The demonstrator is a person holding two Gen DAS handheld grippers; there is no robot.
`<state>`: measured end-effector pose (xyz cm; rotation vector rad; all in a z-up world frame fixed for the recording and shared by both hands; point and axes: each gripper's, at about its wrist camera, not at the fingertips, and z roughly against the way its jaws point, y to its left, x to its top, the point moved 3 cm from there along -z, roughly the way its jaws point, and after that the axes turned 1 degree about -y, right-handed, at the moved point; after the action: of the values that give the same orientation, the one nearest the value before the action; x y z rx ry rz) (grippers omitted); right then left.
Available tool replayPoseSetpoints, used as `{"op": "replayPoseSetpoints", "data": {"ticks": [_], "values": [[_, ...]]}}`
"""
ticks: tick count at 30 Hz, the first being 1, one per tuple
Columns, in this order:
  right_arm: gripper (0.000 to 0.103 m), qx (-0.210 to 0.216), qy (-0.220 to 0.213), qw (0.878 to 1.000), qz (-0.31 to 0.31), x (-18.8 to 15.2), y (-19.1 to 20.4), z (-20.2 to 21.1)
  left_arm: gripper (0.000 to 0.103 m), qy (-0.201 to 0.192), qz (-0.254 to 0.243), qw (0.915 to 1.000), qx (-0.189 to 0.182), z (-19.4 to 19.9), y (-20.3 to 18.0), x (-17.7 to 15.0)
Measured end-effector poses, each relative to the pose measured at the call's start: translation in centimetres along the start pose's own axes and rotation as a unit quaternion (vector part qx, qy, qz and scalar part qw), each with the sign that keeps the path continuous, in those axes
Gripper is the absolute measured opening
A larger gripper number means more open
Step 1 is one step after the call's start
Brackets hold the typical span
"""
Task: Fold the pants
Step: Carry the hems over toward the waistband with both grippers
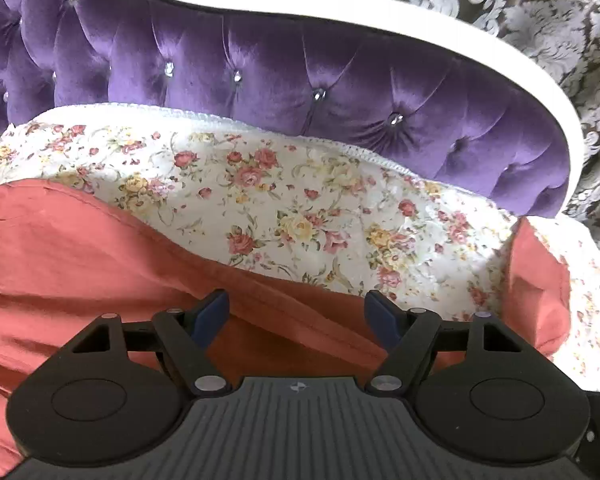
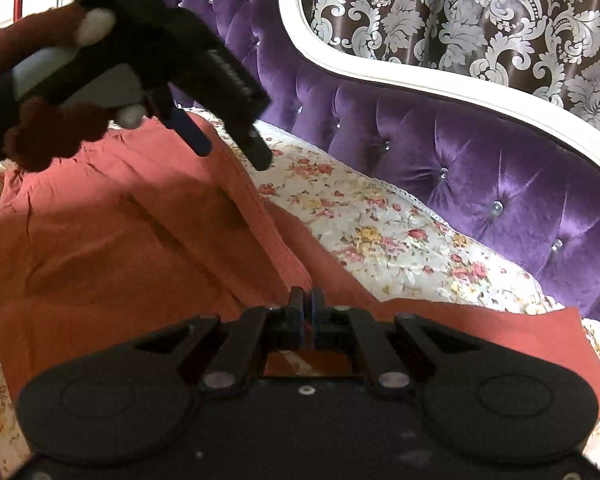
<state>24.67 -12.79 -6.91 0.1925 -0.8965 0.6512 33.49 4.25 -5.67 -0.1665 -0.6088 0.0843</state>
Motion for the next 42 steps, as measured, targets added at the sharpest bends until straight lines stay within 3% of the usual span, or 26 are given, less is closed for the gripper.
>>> {"op": "replayPoseSetpoints", "data": {"ticks": [5,6,7,8,9,16,18,20,24,29,35,39,41,42], "values": [[0.005,0.000,-0.010,1.000,-0.021,-0.2,-0.3,-0.1,0.073,0.019,-0.012,0.9994,0.027,-1.8,-0.6,-0.2],[0.005,-0.001,-0.011,1.000,-0.020,-0.3,-0.3,0.0,0.067,0.028,-0.011,0.9991,0.028,-2.2,-0.6,-0.3],[0.005,-0.003,-0.012,1.000,-0.018,-0.2,-0.1,0.0,0.035,0.030,-0.005,0.9992,0.027,-2.4,-0.6,-0.4],[0.005,-0.004,-0.013,1.000,-0.016,-0.3,0.0,0.0,0.017,0.025,0.003,0.9994,0.022,-2.2,-0.5,-0.7],[0.005,-0.004,-0.013,1.000,-0.016,-0.3,0.0,0.0,0.012,0.017,0.012,0.9997,0.015,-1.6,-0.6,-1.0],[0.014,-0.009,-0.019,0.997,-0.068,-1.2,0.2,2.9,0.012,-0.076,-0.014,0.9968,0.021,6.1,-1.6,-7.5],[0.021,-0.010,-0.026,0.994,-0.102,-1.6,-0.1,4.6,0.012,-0.085,-0.021,0.9959,0.023,7.5,-1.8,-9.7],[0.036,-0.018,-0.035,0.990,-0.138,-1.8,-0.7,6.3,0.012,-0.096,-0.029,0.9945,0.031,8.6,-1.8,-11.6],[0.038,-0.069,-0.034,0.977,-0.198,-1.3,-3.2,7.6,0.012,-0.084,-0.028,0.9956,0.032,8.7,-1.5,-14.2],[0.042,-0.197,0.025,0.958,-0.207,0.5,-7.4,3.2,0.012,-0.054,-0.026,0.9976,0.033,7.0,-0.8,-15.8],[0.042,-0.270,0.097,0.918,-0.274,1.0,-12.9,-4.7,0.012,-0.043,-0.020,0.9984,0.031,6.1,0.0,-16.7],[0.042,-0.305,0.138,0.901,-0.275,1.4,-14.7,-8.9,0.012,-0.041,-0.017,0.9985,0.031,5.8,-0.1,-17.0],[0.037,-0.326,0.164,0.892,-0.267,0.9,-15.1,-10.0,0.012,-0.040,-0.017,0.9985,0.032,5.7,-0.2,-16.9],[0.029,-0.335,0.178,0.886,-0.267,0.3,-15.2,-9.9,0.012,-0.042,-0.018,0.9984,0.032,5.7,-0.2,-16.9]]}}
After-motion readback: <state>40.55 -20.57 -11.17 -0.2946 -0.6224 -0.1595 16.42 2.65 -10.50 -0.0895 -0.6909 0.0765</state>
